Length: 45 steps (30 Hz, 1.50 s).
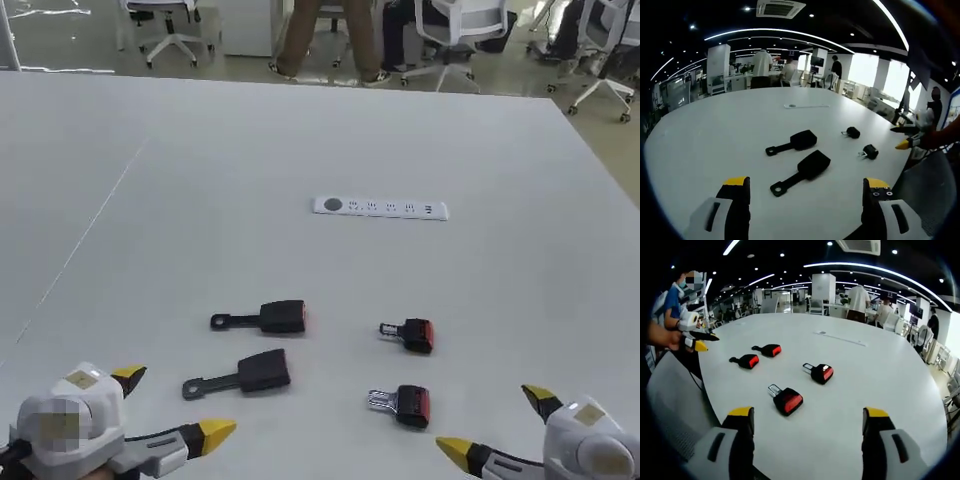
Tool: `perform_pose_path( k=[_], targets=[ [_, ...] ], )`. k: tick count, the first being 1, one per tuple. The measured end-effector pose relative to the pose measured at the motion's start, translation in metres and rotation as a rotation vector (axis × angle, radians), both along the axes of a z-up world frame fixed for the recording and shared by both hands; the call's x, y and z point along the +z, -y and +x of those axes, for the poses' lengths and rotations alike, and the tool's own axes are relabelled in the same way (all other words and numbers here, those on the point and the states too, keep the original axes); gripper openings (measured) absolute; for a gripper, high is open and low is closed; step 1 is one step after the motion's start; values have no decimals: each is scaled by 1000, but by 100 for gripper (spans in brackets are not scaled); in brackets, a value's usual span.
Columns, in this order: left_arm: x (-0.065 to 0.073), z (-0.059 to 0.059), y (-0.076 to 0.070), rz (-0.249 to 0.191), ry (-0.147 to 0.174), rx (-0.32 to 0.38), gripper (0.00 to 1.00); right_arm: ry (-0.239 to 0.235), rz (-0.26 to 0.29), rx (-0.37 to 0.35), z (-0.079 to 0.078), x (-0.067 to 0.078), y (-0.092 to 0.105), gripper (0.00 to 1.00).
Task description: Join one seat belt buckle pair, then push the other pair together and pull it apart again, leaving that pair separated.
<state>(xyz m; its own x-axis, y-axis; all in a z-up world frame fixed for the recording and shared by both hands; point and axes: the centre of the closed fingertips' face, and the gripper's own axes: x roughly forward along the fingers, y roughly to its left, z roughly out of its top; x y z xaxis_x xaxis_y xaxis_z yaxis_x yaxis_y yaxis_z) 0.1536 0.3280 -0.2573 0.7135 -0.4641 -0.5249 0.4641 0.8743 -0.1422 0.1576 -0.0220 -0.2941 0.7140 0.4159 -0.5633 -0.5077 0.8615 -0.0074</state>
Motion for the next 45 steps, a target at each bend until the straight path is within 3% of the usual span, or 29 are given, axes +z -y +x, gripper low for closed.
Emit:
perform_pose_path(
  k=[15,33,45],
  targets=[
    [1,-1,5,-2,-7,2,94,-9,-2,0,1,-4,0,90],
    [-6,5,-3,-8,-10,11,93,-7,-1,0,4,-4,-3,90],
    [-4,9,0,-11,-9,7,93,-7,1,7,9,-4,-6,90]
  ],
)
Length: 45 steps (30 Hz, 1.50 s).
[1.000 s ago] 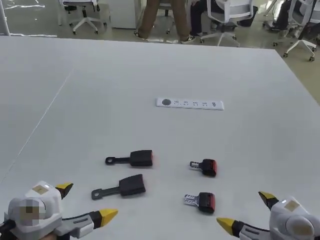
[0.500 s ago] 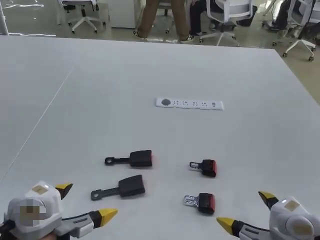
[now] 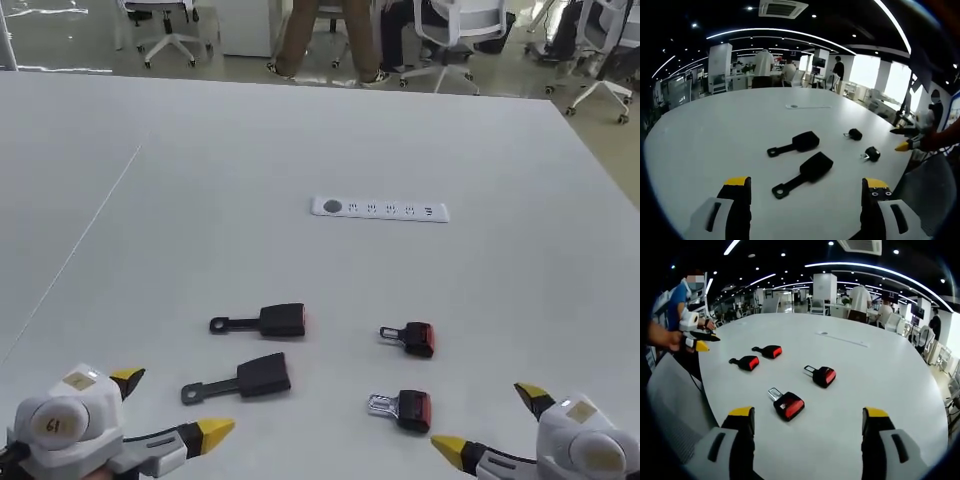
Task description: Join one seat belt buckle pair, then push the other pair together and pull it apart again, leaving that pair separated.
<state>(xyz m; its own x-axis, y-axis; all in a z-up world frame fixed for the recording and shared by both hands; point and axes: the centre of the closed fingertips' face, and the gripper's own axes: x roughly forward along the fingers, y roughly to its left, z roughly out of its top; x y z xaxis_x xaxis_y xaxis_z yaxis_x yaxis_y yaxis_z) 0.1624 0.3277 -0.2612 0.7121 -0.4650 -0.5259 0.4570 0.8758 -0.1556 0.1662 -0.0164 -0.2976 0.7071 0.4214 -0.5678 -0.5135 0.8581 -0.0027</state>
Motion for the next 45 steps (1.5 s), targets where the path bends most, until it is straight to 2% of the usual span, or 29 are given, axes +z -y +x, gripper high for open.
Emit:
perform_pose_path(
  k=[12,27,34,40,45],
  targets=[
    [0,1,5,1,-5,-6,93,-4,3,0,2,-1,-1,90],
    [-1,8,3,-4,-4,0,93,4,7,-12,9,1,1,90],
    [-1,15,3,-7,3,-7,93,4,7,-11,11,1,2,90],
    [-5,20,2,-11,0,-15,94,6,2,19,12,1,-2,91],
    [-3,21,4,-11,0,-17,94,6,-1,40,15,2,-6,91]
  ],
)
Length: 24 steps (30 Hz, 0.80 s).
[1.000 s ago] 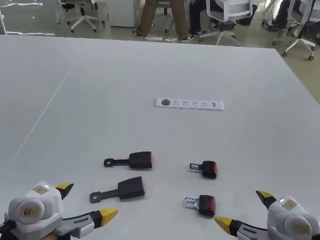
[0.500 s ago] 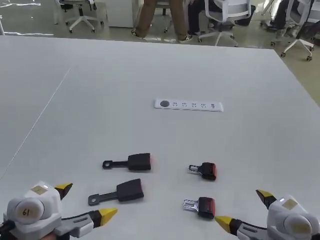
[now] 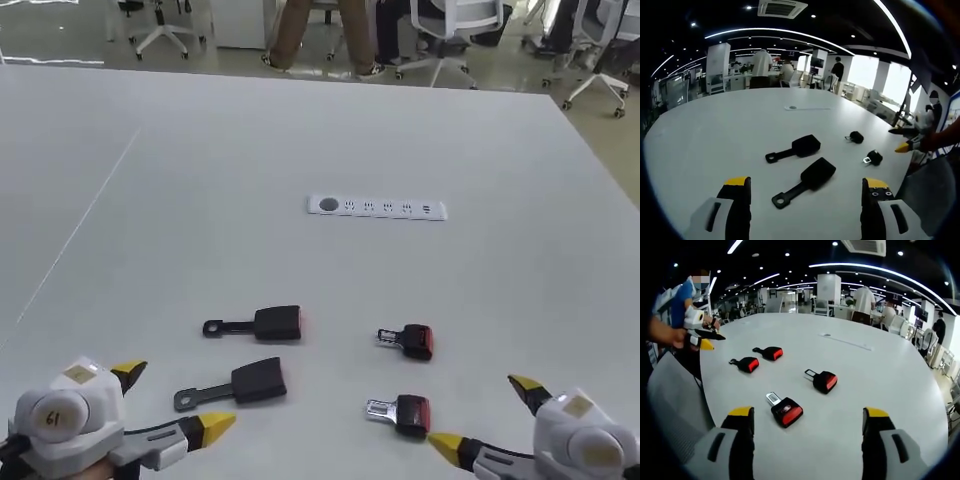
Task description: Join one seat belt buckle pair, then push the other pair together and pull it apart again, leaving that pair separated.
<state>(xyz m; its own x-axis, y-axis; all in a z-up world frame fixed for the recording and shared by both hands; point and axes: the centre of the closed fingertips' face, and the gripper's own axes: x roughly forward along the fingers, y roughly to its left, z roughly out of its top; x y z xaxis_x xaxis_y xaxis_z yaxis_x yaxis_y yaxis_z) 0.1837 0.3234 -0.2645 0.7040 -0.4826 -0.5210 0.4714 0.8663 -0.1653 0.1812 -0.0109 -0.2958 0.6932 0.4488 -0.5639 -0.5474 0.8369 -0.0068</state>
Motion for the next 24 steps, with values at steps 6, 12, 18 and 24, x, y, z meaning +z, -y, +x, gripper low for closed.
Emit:
perform_pose_path(
  k=[6,12,18,24],
  targets=[
    [-3,2,5,14,-7,-32,94,-15,0,47,2,-3,-10,91],
    [-7,5,12,40,-7,-87,94,-35,-14,123,2,-7,-20,91],
    [-13,10,17,70,-11,-150,93,-54,-29,216,1,-9,-34,90],
    [-23,13,24,126,-11,-233,90,-78,-50,296,4,-16,-44,89]
  ],
)
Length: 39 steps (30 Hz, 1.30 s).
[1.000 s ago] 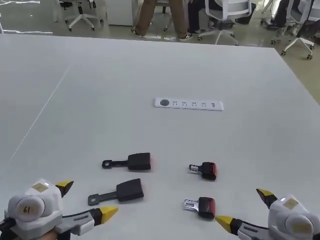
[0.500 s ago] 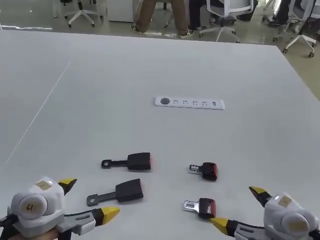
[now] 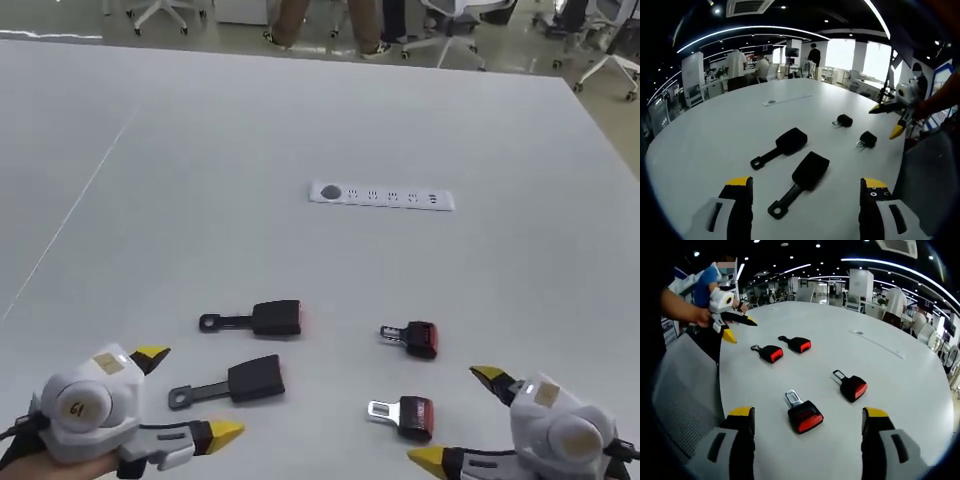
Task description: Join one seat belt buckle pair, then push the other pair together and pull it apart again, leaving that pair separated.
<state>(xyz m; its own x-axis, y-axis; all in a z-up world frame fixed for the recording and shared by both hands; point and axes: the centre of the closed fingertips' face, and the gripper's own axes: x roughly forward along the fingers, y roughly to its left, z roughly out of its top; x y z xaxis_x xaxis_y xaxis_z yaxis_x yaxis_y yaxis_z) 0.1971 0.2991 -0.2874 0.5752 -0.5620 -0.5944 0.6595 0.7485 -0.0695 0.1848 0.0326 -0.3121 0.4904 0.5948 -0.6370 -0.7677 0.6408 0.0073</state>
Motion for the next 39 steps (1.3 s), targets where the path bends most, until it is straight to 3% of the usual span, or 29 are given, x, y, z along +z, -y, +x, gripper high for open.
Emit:
perform_pose_path(
  k=[10,13,15,17,24,27,29,33,36,39],
  targets=[
    [-20,10,8,49,-34,-93,83,-76,-24,100,-1,-15,-8,81],
    [-27,13,11,76,-30,-139,78,-93,-34,124,-1,-20,-9,79],
    [-32,15,13,92,-24,-171,72,-131,-32,142,-4,-24,-10,75],
    [-38,18,14,109,-46,-187,71,-121,-49,167,-3,-25,-12,73],
    [-48,28,26,125,-62,-257,71,-151,-76,234,-2,-33,-14,69],
    [-59,27,28,184,-64,-329,71,-168,-99,269,-2,-39,-15,68],
    [-65,27,31,194,-76,-356,71,-174,-99,279,-1,-40,-16,67],
    [-70,30,34,213,-72,-391,68,-188,-103,306,-1,-42,-17,64],
    [-74,34,34,242,-51,-431,61,-202,-113,324,-1,-45,-17,63],
    [-79,33,34,272,-56,-483,55,-204,-119,337,0,-46,-16,62]
  ],
)
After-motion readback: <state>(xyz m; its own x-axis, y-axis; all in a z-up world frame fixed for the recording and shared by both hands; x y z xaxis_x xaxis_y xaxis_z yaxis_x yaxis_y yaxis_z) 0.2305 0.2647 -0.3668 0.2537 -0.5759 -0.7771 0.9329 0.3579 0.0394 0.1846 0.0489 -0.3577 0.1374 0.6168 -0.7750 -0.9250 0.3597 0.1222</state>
